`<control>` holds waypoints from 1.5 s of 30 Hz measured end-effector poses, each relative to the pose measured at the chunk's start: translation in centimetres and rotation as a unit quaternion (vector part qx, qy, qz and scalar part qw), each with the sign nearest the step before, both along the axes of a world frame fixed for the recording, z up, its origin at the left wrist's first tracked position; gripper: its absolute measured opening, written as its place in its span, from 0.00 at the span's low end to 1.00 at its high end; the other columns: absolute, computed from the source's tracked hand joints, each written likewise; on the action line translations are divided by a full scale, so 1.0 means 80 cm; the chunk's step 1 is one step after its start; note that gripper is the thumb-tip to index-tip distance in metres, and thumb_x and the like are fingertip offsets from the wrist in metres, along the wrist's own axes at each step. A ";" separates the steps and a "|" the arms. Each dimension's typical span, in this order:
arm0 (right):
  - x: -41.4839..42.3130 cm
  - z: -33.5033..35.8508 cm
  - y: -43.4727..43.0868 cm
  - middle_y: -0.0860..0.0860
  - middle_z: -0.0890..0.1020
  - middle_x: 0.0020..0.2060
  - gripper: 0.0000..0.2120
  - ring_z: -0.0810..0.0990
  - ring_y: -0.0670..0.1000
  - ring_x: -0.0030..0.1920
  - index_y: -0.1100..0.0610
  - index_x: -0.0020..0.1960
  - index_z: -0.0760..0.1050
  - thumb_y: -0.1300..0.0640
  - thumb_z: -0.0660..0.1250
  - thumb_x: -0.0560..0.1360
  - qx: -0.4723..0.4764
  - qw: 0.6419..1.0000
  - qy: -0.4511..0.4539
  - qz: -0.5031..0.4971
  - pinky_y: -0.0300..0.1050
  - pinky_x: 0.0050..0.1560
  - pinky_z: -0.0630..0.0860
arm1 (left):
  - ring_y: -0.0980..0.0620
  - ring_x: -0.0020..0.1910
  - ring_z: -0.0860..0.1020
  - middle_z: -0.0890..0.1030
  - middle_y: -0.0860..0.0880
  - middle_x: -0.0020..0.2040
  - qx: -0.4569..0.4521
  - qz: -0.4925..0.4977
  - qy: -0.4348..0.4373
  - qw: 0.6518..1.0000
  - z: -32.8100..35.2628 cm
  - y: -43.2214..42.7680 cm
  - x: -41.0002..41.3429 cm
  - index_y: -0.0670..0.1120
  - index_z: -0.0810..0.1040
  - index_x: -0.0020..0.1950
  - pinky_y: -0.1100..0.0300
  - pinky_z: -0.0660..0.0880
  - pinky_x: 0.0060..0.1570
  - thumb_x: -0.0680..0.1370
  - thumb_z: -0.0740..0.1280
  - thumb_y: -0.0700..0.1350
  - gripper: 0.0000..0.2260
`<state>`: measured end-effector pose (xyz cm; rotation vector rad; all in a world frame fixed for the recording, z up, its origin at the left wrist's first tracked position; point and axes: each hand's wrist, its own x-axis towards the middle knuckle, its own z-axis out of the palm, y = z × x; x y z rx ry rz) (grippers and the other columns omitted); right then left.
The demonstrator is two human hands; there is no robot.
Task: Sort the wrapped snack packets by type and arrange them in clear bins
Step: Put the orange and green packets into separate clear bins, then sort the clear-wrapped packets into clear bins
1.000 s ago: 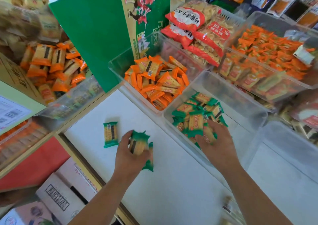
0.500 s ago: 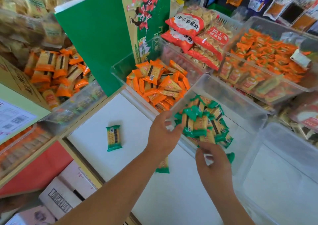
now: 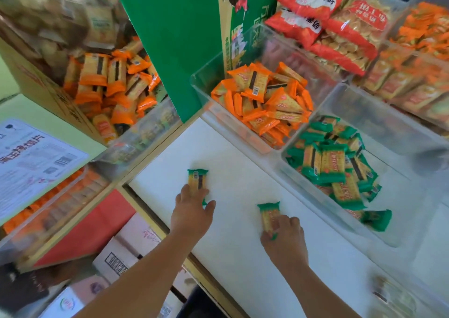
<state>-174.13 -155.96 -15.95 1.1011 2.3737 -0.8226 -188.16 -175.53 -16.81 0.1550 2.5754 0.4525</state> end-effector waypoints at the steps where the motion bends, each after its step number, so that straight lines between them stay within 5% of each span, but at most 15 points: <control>1: 0.006 0.006 -0.002 0.48 0.68 0.52 0.17 0.72 0.52 0.53 0.53 0.59 0.72 0.51 0.69 0.73 -0.018 1.000 -0.003 -0.012 0.51 0.46 0.78 | 0.46 0.64 0.69 0.69 0.49 0.65 -0.017 -0.013 0.023 0.999 -0.003 -0.003 0.001 0.53 0.77 0.63 0.49 0.79 0.53 0.81 0.65 0.59 0.15; 4: 0.018 0.045 -0.012 0.45 0.75 0.49 0.13 0.78 0.44 0.44 0.48 0.49 0.72 0.50 0.75 0.70 -0.087 0.990 0.062 -0.088 0.46 0.41 0.78 | 0.46 0.54 0.73 0.73 0.50 0.54 -0.038 -0.069 0.063 0.995 -0.007 -0.007 0.008 0.48 0.76 0.53 0.54 0.74 0.41 0.78 0.70 0.51 0.10; 9: -0.002 0.146 0.011 0.41 0.82 0.39 0.13 0.81 0.44 0.37 0.51 0.44 0.75 0.54 0.79 0.69 -0.082 0.940 0.258 -0.209 0.31 0.34 0.72 | 0.56 0.41 0.78 0.78 0.57 0.43 0.171 0.020 0.020 0.985 0.048 0.033 0.035 0.54 0.71 0.45 0.57 0.78 0.37 0.73 0.73 0.54 0.11; 12: -0.006 0.173 0.070 0.44 0.81 0.43 0.12 0.80 0.48 0.43 0.47 0.43 0.74 0.50 0.78 0.70 0.003 0.925 0.303 -0.228 0.40 0.41 0.75 | 0.59 0.40 0.80 0.82 0.58 0.40 0.298 0.015 0.026 0.954 0.110 0.095 0.041 0.53 0.73 0.44 0.59 0.78 0.38 0.73 0.75 0.58 0.14; 15: -0.003 0.176 0.132 0.45 0.79 0.50 0.12 0.80 0.47 0.46 0.45 0.48 0.74 0.44 0.76 0.72 0.060 0.924 0.281 -0.253 0.51 0.48 0.78 | 0.59 0.35 0.80 0.82 0.58 0.37 0.328 -0.043 0.040 0.943 0.159 0.178 0.024 0.53 0.71 0.42 0.59 0.77 0.35 0.74 0.73 0.62 0.17; 18: 0.011 0.184 0.165 0.44 0.81 0.54 0.15 0.81 0.47 0.52 0.49 0.57 0.78 0.43 0.74 0.74 0.023 0.923 0.272 -0.272 0.45 0.49 0.79 | 0.54 0.39 0.79 0.79 0.55 0.40 0.325 -0.105 0.046 0.939 0.178 0.254 0.009 0.52 0.72 0.44 0.56 0.75 0.35 0.76 0.71 0.63 0.17; 22: 0.081 0.201 0.163 0.42 0.84 0.47 0.06 0.81 0.36 0.46 0.51 0.52 0.81 0.51 0.73 0.77 -0.003 0.910 0.298 -0.287 0.26 0.40 0.72 | 0.51 0.51 0.80 0.80 0.53 0.51 0.317 -0.160 0.025 0.934 0.168 0.278 0.032 0.49 0.76 0.54 0.55 0.76 0.44 0.80 0.69 0.56 0.12; 27: 0.216 0.172 0.136 0.43 0.85 0.38 0.03 0.81 0.37 0.39 0.53 0.46 0.82 0.58 0.72 0.77 -0.038 0.915 0.257 -0.307 0.32 0.42 0.73 | 0.62 0.48 0.80 0.81 0.59 0.51 0.338 -0.165 -0.054 0.925 0.148 0.244 0.144 0.52 0.79 0.54 0.55 0.80 0.49 0.80 0.69 0.50 0.04; 31: 0.307 0.162 0.130 0.42 0.85 0.39 0.03 0.82 0.38 0.41 0.52 0.45 0.82 0.58 0.72 0.77 -0.062 0.925 0.206 -0.313 0.26 0.39 0.71 | 0.63 0.46 0.80 0.83 0.61 0.47 0.297 -0.186 -0.151 0.924 0.125 0.231 0.246 0.54 0.80 0.49 0.63 0.77 0.48 0.80 0.70 0.49 0.01; 35: 0.383 0.151 0.140 0.46 0.85 0.38 0.01 0.82 0.40 0.41 0.52 0.48 0.81 0.57 0.71 0.77 -0.091 0.925 0.183 -0.319 0.28 0.39 0.73 | 0.61 0.53 0.78 0.78 0.60 0.58 0.146 -0.268 -0.264 0.915 0.081 0.231 0.329 0.55 0.77 0.61 0.62 0.75 0.58 0.81 0.68 0.55 0.10; 39: 0.444 0.143 0.157 0.34 0.83 0.40 0.02 0.81 0.35 0.44 0.46 0.48 0.81 0.53 0.71 0.78 -0.117 0.943 0.159 -0.268 0.25 0.42 0.72 | 0.55 0.66 0.75 0.73 0.56 0.70 0.118 -0.237 -0.240 0.934 0.048 0.254 0.398 0.53 0.70 0.74 0.60 0.73 0.62 0.80 0.70 0.56 0.24; 45: 0.506 0.149 0.177 0.38 0.85 0.40 0.07 0.82 0.37 0.42 0.46 0.49 0.83 0.58 0.72 0.77 -0.086 0.919 0.212 -0.320 0.24 0.41 0.72 | 0.57 0.53 0.79 0.76 0.60 0.56 0.101 -0.136 -0.159 0.973 0.005 0.291 0.455 0.58 0.71 0.66 0.54 0.83 0.50 0.69 0.74 0.65 0.29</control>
